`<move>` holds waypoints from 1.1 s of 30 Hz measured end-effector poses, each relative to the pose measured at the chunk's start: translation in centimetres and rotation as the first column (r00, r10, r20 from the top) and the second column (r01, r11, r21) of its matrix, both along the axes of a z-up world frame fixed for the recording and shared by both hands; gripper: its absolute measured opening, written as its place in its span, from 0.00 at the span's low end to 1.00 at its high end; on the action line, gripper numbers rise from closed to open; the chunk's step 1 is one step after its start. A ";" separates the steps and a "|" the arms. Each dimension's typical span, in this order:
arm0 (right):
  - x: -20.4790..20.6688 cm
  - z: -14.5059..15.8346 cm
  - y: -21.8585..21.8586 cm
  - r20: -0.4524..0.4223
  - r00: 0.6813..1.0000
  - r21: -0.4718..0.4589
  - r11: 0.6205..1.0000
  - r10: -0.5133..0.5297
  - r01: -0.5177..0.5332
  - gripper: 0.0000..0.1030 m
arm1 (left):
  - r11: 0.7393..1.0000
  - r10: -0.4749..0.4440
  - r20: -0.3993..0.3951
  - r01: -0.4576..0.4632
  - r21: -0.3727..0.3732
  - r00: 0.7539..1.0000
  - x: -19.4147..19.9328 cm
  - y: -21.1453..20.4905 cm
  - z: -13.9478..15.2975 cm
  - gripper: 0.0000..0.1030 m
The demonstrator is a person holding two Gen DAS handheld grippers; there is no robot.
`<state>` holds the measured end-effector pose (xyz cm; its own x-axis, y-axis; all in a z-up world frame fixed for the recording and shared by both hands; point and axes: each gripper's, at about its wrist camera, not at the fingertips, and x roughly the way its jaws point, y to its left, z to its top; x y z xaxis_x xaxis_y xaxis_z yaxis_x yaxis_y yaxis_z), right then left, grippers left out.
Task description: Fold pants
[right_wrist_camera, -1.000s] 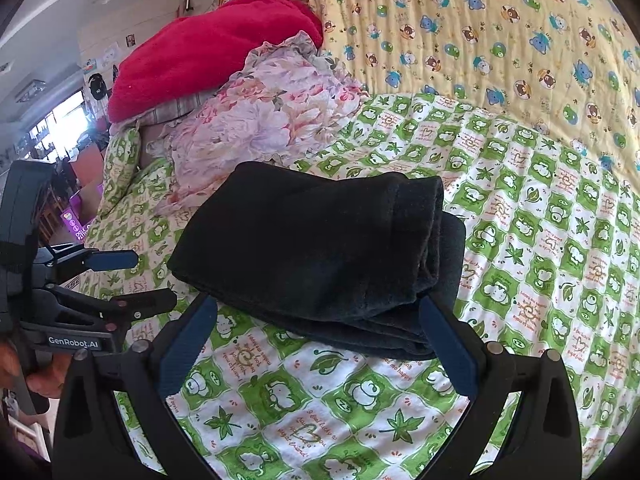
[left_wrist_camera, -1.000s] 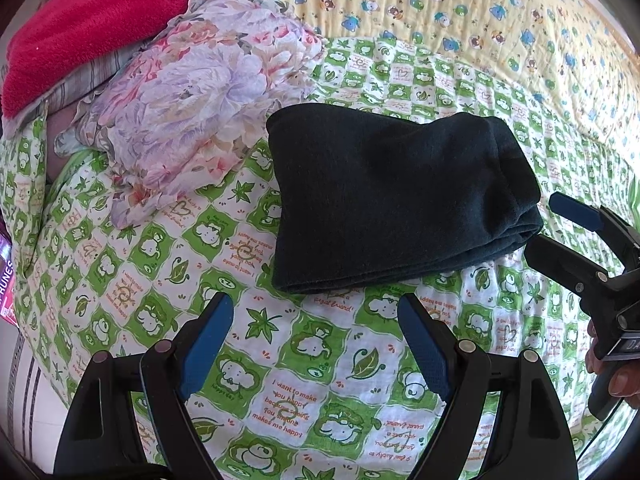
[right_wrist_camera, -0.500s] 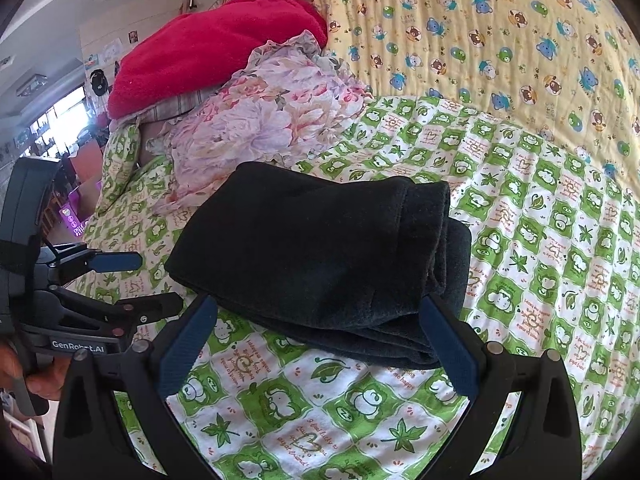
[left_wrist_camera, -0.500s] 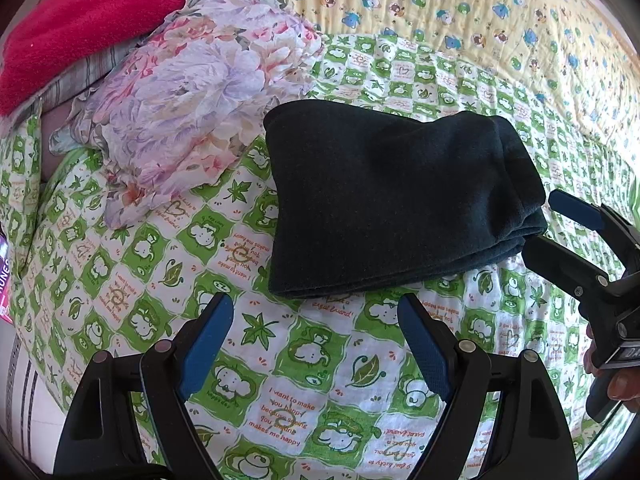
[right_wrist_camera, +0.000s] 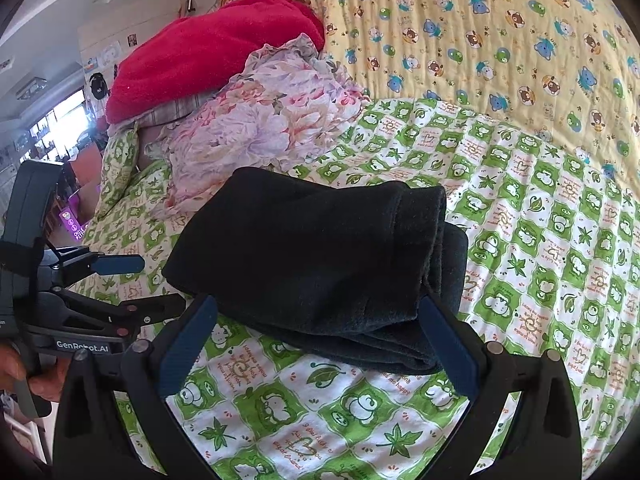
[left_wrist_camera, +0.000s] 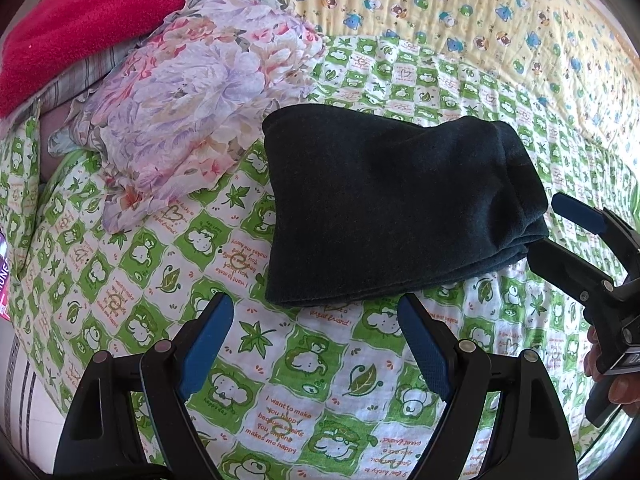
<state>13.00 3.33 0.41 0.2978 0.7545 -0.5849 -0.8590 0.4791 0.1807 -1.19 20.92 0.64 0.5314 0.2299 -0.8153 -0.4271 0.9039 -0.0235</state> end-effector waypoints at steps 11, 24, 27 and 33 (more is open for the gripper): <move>-0.3 0.6 -0.3 0.002 1.000 0.020 1.000 0.006 -0.006 0.98 | 1.000 0.002 0.000 -0.002 -0.002 1.000 0.3 -0.1 0.2 0.83; 0.5 0.8 -1.0 0.007 0.999 0.018 0.999 -0.037 0.037 0.98 | 1.000 0.007 0.031 -0.007 0.003 0.999 0.2 -0.3 1.3 0.83; 0.8 0.9 -1.2 0.003 0.999 0.022 0.999 -0.049 0.049 0.98 | 1.000 0.012 0.032 -0.012 0.006 0.999 0.2 -0.3 1.4 0.83; 1.0 0.9 -1.2 -0.002 0.999 0.023 0.998 -0.054 0.054 0.98 | 1.000 0.016 0.036 -0.016 0.005 0.999 0.5 0.0 1.7 0.84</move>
